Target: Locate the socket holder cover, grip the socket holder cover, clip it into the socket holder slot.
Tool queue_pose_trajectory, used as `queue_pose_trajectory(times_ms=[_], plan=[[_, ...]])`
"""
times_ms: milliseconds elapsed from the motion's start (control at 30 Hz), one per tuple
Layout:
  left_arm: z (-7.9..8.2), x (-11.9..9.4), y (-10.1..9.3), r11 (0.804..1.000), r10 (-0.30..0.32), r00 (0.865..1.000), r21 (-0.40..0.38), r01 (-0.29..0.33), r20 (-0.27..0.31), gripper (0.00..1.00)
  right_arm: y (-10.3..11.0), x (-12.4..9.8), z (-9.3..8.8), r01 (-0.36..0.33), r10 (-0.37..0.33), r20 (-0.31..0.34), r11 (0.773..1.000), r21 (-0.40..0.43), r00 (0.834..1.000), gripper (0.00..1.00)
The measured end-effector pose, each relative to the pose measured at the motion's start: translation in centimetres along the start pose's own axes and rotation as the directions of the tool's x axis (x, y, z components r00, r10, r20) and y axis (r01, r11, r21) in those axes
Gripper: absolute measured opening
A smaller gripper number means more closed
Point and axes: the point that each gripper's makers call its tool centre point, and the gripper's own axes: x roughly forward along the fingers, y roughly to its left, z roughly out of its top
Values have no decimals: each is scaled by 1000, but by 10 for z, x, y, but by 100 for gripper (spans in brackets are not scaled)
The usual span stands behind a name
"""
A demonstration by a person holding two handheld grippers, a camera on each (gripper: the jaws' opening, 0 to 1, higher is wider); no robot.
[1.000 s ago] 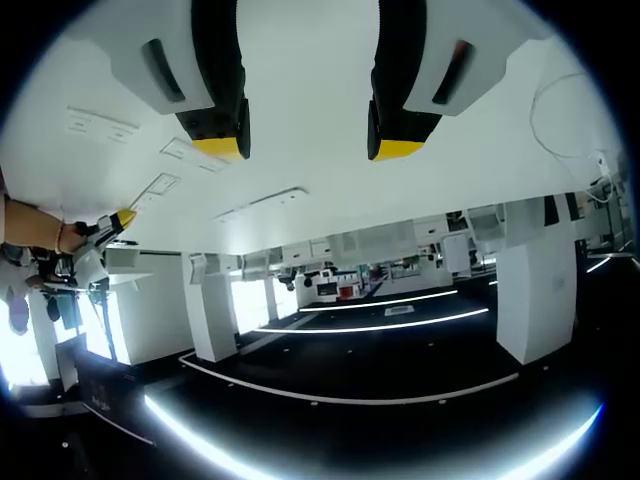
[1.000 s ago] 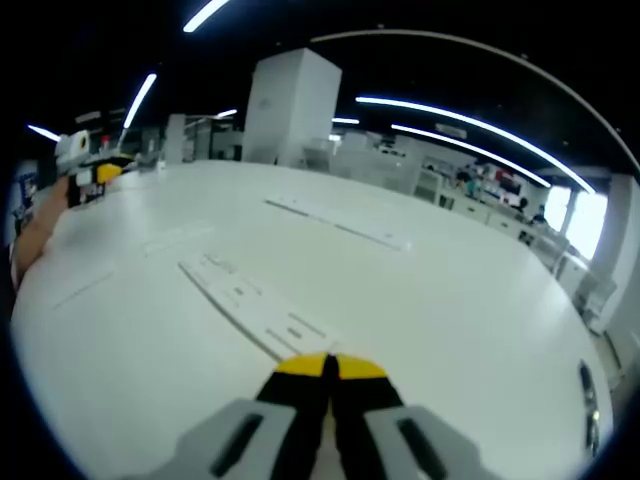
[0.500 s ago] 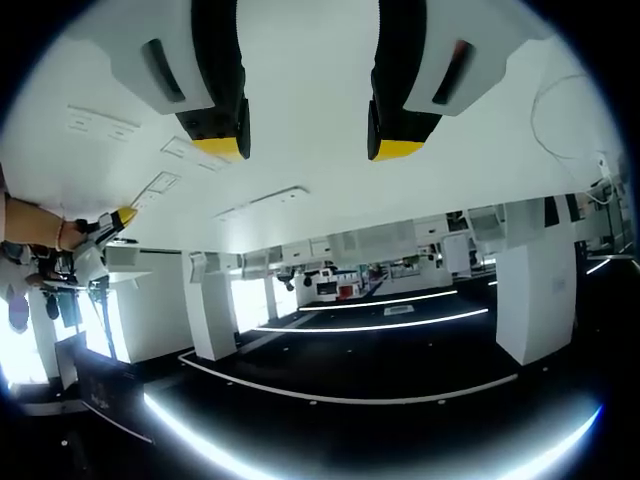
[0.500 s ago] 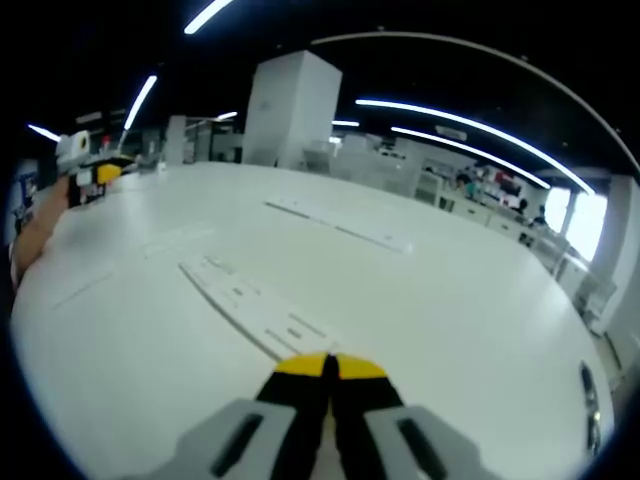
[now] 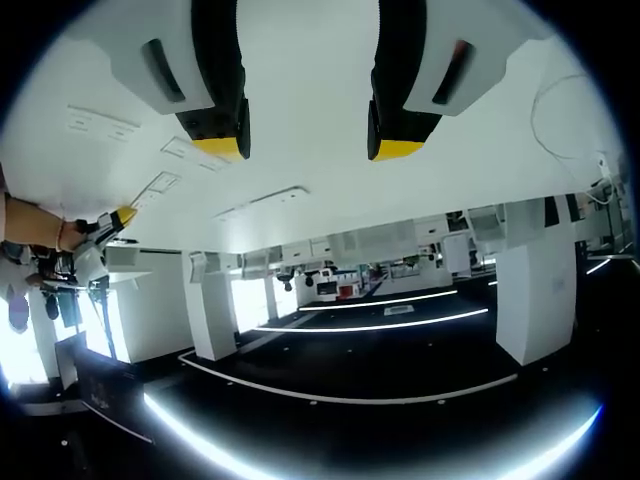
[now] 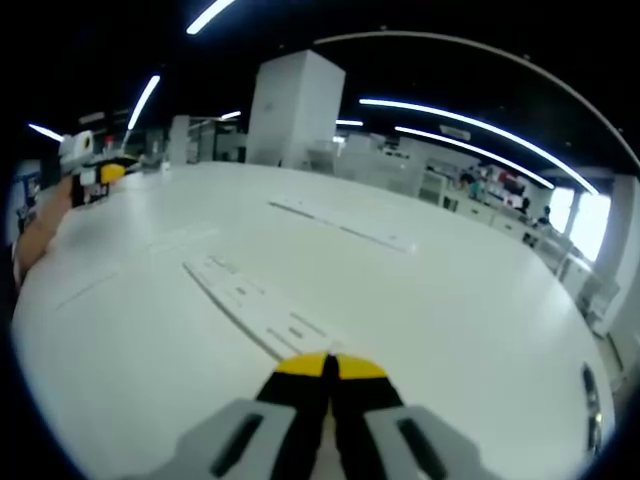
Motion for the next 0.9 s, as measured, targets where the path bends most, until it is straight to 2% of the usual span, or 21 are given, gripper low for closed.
queue_pose_trajectory(times_ms=[900], plan=[[1,2,4,1000,0,1000,-1,0,-4,48,3,3,3,4,-4,4,1000,-17,1000,4]])
